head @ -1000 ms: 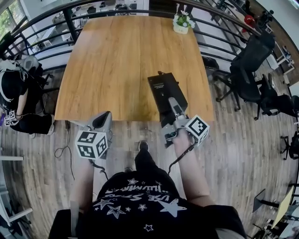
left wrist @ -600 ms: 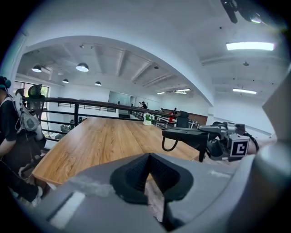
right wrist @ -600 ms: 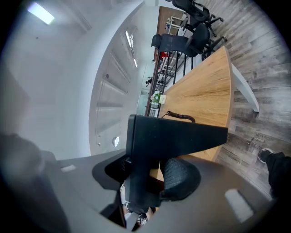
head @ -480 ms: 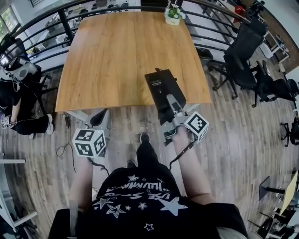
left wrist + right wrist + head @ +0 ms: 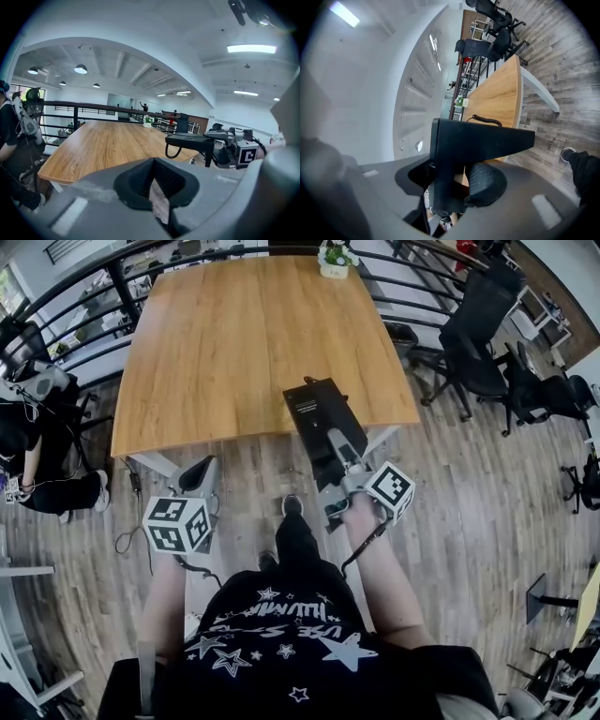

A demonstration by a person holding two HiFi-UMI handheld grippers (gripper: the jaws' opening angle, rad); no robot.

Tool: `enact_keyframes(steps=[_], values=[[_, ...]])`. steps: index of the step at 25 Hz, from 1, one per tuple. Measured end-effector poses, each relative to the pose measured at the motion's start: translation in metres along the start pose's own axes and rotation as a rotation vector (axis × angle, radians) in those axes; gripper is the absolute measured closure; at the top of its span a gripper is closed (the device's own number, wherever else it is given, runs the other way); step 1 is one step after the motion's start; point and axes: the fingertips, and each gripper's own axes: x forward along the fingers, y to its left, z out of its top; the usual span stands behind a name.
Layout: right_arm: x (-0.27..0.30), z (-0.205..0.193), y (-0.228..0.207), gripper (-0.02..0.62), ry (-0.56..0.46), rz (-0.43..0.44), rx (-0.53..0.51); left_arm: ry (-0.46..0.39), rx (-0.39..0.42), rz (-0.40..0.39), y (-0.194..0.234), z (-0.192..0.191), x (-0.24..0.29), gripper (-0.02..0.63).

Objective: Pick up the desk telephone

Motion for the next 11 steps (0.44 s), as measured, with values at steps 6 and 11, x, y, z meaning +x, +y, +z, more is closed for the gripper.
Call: enact_keyframes(steps=[6,11], values=[[-0.016,-0.011,-0.012,0.405,-0.005,-0.011,-0.008,-0.005,-0.002,-0.013,-0.004,-0.018,-0.005,0.604],[-0.02,-0.013,-0.01,0.405,-0.009,0.021,-0.013,-0.009,-0.001,-0.022,-0.005,-0.016,-0.01,0.604]])
